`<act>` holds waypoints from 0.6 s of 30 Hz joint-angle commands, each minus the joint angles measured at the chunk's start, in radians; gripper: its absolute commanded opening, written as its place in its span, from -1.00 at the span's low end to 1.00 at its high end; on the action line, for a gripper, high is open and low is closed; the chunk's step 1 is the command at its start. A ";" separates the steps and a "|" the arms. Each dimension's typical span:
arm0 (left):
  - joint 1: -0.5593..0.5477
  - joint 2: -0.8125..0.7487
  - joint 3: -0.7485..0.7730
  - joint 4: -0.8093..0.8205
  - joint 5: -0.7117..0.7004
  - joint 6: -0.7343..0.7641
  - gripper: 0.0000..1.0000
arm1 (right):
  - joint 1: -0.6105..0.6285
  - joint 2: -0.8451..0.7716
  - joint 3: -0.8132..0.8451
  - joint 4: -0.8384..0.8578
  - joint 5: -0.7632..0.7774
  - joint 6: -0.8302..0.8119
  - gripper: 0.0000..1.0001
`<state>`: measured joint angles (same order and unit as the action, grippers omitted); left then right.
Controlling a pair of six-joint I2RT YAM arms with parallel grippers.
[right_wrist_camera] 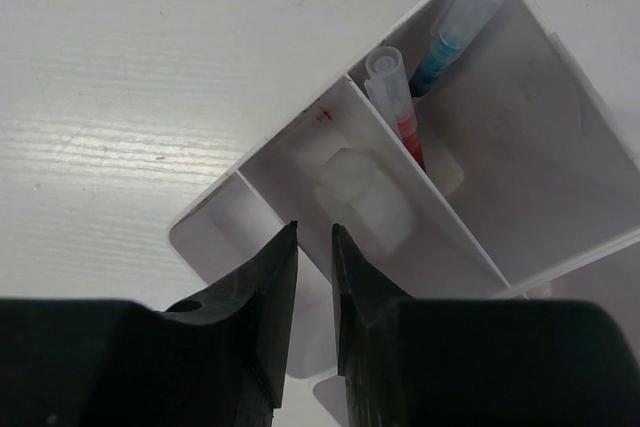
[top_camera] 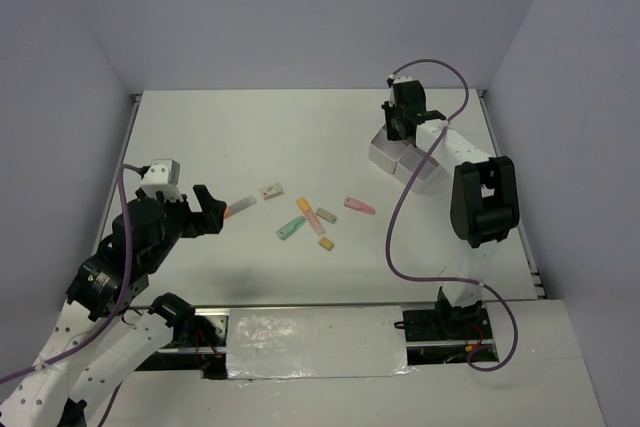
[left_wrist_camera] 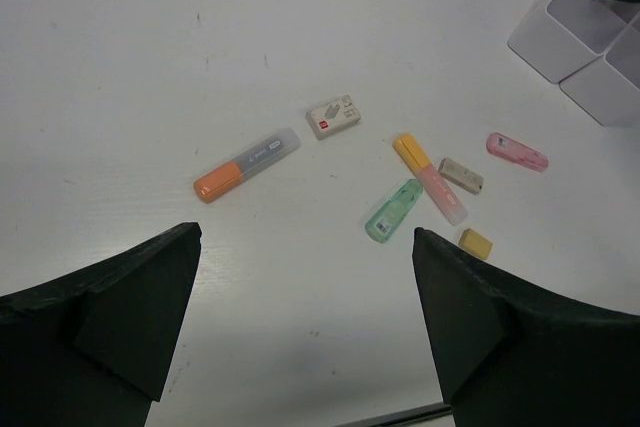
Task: Sort the stationery into containers
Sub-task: Place the stationery in the storage box.
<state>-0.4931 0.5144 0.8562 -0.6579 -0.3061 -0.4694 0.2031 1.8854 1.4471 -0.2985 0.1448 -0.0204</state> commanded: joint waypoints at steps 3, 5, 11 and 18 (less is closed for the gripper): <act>0.005 -0.011 0.000 0.043 0.012 0.023 0.99 | 0.001 -0.014 -0.008 0.021 0.016 0.002 -0.39; 0.004 -0.011 0.000 0.043 0.015 0.025 0.99 | 0.004 -0.026 -0.007 0.021 0.006 0.002 -0.35; 0.004 -0.014 -0.002 0.043 0.012 0.023 0.99 | 0.007 -0.069 -0.001 0.007 -0.011 0.008 -0.28; 0.004 -0.013 0.003 0.032 -0.039 0.003 0.99 | 0.148 -0.224 -0.027 -0.065 -0.017 0.000 0.04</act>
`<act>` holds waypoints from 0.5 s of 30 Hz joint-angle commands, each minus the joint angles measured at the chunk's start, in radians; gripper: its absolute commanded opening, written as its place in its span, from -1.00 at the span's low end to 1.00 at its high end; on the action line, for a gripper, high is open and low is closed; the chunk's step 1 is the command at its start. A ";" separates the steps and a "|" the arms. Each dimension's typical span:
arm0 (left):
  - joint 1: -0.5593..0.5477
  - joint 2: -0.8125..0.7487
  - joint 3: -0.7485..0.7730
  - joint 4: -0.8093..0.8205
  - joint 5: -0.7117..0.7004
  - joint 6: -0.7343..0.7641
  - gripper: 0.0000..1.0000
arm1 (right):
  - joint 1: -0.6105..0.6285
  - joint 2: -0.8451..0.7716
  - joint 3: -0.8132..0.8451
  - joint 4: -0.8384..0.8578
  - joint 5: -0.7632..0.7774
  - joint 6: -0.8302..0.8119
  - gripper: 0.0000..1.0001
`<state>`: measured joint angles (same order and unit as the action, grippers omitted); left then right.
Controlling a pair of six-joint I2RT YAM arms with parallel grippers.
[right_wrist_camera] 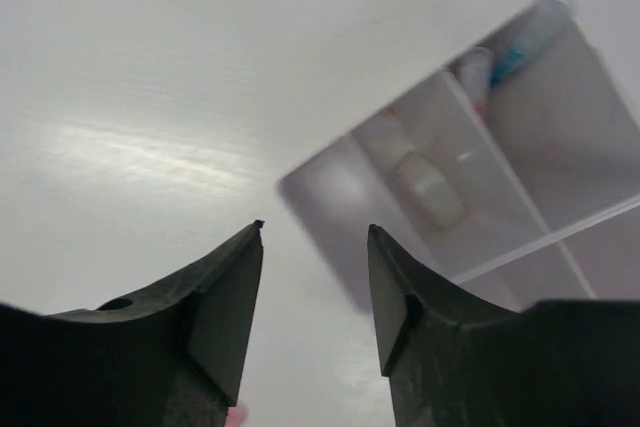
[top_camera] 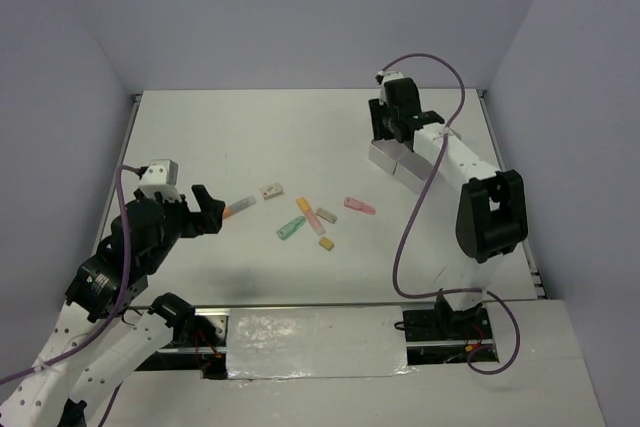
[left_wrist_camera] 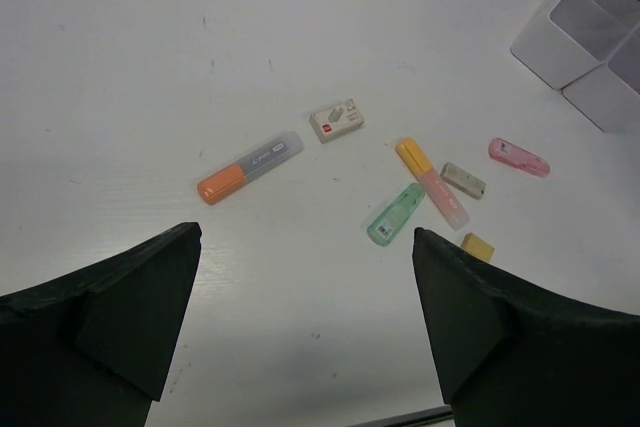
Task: Sort the stationery into containers
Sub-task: Place the stationery in the storage box, then pick up the stationery from the center of the board.
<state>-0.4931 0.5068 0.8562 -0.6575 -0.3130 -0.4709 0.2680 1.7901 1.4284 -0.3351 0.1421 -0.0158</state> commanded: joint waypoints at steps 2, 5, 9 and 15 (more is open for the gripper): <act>0.004 0.019 0.015 -0.002 -0.084 -0.029 0.99 | 0.108 -0.179 -0.041 -0.083 -0.130 -0.018 0.21; 0.008 0.073 0.040 -0.065 -0.228 -0.086 0.99 | 0.169 -0.221 -0.109 -0.163 -0.269 -0.059 0.28; 0.028 0.121 0.052 -0.093 -0.253 -0.106 0.99 | 0.282 -0.225 -0.183 -0.179 -0.277 -0.085 0.32; 0.031 0.073 0.037 -0.062 -0.209 -0.083 0.99 | 0.396 -0.152 -0.238 -0.148 -0.228 -0.053 0.10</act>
<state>-0.4679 0.6216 0.8688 -0.7429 -0.5091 -0.5537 0.6395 1.6173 1.2121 -0.4828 -0.0937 -0.0727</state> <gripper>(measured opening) 0.993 0.570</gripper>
